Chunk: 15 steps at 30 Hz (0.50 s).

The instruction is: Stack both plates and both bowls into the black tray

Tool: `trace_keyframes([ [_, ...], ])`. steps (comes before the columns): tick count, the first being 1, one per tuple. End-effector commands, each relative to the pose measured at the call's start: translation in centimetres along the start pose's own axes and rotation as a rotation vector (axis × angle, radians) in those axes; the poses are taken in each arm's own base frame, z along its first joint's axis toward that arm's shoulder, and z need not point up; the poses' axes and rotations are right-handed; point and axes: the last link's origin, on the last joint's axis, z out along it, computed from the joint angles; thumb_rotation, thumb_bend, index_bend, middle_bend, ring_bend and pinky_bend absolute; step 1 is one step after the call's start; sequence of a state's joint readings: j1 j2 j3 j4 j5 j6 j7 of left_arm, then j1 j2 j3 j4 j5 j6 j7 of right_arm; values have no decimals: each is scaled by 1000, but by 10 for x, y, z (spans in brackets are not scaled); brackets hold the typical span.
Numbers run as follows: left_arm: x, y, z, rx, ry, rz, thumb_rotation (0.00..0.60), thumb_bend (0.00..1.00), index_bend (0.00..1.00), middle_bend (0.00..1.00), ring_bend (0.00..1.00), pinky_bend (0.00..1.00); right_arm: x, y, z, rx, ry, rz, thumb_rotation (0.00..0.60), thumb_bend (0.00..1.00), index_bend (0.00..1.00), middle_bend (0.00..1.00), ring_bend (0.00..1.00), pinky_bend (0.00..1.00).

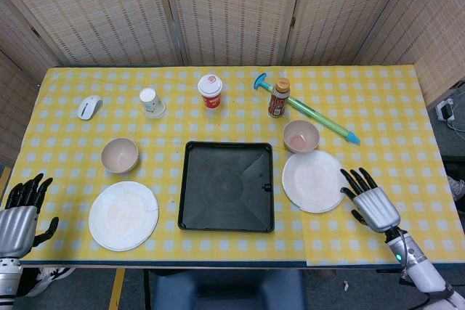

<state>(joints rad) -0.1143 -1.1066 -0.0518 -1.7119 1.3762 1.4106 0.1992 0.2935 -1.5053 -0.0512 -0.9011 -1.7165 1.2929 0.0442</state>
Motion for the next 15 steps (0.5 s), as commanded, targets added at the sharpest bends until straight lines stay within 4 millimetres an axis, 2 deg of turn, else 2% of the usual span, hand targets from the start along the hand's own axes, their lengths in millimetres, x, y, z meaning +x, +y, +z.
trace_keyframes([
  [1,0,0,-1,12,-15,-10,600,432,42,4,0,1,-9,-11,8,33,-8,4,600,336,334,0,13,0],
  [6,2,0,-4,19,-13,-8,600,432,43,4,0,0,-14,-19,13,60,32,0,600,335,344,10,32,0],
  [15,4,-2,-5,41,-6,-9,600,432,39,4,0,0,-19,-22,24,71,66,-19,600,362,396,50,66,0],
])
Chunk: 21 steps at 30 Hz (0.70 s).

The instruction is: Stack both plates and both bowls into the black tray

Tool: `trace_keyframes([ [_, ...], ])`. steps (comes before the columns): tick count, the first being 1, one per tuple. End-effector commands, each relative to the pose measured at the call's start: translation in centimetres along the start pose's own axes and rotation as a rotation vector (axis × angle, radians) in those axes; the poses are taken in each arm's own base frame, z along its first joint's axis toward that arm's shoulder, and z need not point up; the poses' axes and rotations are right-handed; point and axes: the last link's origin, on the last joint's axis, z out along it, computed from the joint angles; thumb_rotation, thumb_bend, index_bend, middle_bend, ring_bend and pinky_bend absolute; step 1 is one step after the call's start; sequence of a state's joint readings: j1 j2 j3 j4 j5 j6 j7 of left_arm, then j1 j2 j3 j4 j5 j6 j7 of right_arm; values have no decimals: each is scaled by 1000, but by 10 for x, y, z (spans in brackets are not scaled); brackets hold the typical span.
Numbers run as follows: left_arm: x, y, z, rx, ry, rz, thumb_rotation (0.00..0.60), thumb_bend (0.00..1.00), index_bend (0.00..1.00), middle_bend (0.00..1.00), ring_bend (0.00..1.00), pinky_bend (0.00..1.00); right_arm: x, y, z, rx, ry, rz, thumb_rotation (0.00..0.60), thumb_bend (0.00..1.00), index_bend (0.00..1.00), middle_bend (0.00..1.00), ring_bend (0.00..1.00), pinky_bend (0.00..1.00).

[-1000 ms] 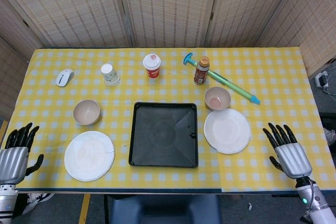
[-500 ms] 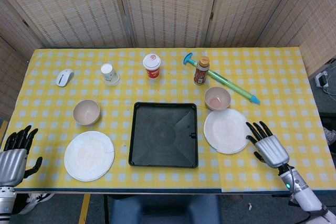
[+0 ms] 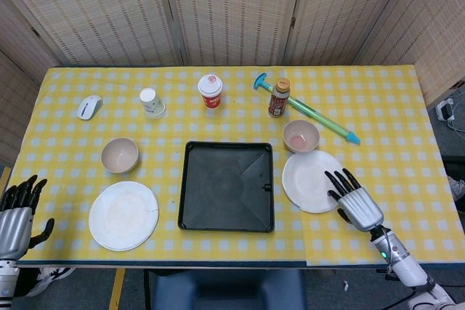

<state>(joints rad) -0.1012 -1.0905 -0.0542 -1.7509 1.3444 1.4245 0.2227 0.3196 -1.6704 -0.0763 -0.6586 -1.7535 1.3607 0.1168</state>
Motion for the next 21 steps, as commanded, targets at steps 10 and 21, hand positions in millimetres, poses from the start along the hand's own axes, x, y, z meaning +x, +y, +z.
trace_keyframes([
  [10,-2,-1,1,14,-19,-14,600,432,37,4,0,0,-6,-6,14,20,11,15,600,364,409,58,75,0],
  [21,-2,-1,1,14,-42,-37,600,432,35,4,0,0,-7,-11,25,29,44,37,600,468,501,118,126,0],
])
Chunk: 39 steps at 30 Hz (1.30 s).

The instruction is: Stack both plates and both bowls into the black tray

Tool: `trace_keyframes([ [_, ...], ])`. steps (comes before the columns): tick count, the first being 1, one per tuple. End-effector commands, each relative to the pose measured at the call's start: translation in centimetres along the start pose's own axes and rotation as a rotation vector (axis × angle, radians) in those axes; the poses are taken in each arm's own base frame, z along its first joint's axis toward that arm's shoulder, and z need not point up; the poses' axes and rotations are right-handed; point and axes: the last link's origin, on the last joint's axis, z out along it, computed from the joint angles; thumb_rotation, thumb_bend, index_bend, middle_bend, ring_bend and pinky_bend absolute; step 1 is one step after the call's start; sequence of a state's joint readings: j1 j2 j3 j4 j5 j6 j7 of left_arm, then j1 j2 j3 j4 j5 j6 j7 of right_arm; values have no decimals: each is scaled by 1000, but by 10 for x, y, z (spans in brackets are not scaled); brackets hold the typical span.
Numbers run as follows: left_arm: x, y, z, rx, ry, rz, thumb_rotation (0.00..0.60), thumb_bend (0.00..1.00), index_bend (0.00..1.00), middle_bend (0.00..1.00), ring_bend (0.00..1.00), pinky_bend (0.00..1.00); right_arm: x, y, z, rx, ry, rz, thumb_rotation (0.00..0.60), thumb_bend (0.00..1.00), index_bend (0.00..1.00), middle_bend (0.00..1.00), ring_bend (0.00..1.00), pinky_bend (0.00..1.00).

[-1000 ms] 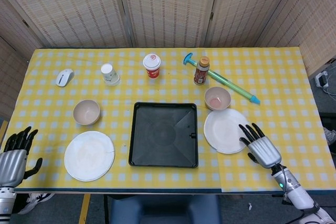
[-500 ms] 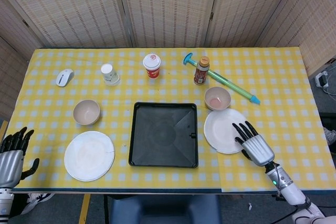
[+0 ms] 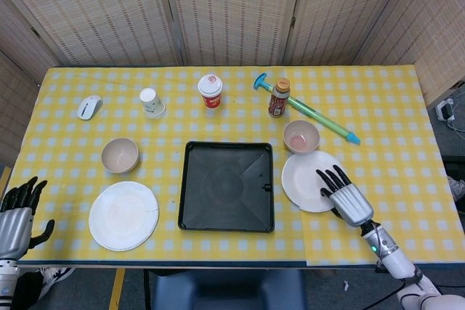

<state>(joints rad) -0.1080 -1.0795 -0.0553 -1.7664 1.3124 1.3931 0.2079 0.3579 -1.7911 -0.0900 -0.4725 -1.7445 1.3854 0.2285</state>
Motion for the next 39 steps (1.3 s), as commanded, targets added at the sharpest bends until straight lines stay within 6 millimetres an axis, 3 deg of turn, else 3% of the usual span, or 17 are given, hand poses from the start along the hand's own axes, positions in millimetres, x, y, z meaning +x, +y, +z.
trace_keyframes([
  [1,0,0,-1,-6,-13,-17,600,433,34,4,0,0,0,-2,3,4,8,6,600,479,512,122,129,0],
  [17,4,-1,-5,-7,10,-9,600,432,19,4,0,0,12,-5,2,12,117,36,600,541,641,205,179,0],
  [32,0,3,-5,-13,-7,-1,600,432,24,4,0,0,77,-5,-15,53,499,114,600,541,654,225,196,0],
  [39,0,4,-6,-20,-15,-2,600,432,26,4,0,0,97,-24,3,123,553,142,600,541,653,226,196,0],
])
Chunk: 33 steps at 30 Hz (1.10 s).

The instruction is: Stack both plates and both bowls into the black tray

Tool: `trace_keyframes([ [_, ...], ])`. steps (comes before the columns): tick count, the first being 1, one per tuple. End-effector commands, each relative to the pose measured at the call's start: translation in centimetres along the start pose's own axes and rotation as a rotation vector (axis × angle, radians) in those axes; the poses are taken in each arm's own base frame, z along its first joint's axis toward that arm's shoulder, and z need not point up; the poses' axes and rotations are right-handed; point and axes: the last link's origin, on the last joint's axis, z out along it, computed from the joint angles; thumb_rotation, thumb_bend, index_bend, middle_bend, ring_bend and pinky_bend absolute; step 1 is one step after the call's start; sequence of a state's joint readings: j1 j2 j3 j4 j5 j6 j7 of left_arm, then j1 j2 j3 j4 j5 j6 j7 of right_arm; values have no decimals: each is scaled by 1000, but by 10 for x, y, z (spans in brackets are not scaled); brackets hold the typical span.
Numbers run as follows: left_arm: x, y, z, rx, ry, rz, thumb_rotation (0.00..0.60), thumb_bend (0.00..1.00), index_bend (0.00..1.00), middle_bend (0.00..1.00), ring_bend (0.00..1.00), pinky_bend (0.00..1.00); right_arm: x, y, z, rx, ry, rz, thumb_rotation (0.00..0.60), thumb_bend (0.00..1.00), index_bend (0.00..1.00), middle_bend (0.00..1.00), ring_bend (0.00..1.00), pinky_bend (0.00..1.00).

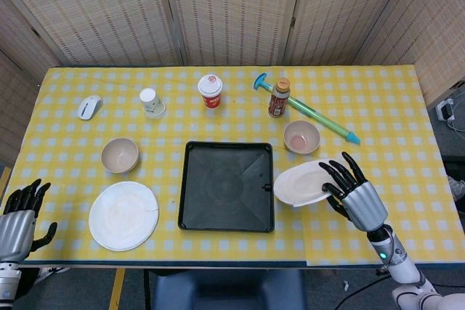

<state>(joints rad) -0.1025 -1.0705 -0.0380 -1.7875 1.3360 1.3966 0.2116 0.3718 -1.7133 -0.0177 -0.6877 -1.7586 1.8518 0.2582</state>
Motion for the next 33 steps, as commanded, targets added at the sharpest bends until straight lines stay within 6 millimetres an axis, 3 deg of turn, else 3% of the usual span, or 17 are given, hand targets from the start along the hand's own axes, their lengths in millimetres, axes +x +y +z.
trace_keyframes([
  [1,0,0,0,-1,-2,-1,600,432,26,4,0,0,2,-9,21,51,21,0,600,541,653,226,196,0],
  [9,3,-2,0,6,3,-11,600,432,26,4,0,0,-18,-45,72,143,4,55,600,541,654,226,191,0],
  [21,4,-7,0,12,5,-27,600,432,30,4,0,0,-66,-101,135,280,-76,49,600,541,654,233,181,0],
  [33,5,-14,4,42,-1,-21,600,432,30,4,0,0,-84,-104,169,255,-85,17,600,540,654,234,180,0],
])
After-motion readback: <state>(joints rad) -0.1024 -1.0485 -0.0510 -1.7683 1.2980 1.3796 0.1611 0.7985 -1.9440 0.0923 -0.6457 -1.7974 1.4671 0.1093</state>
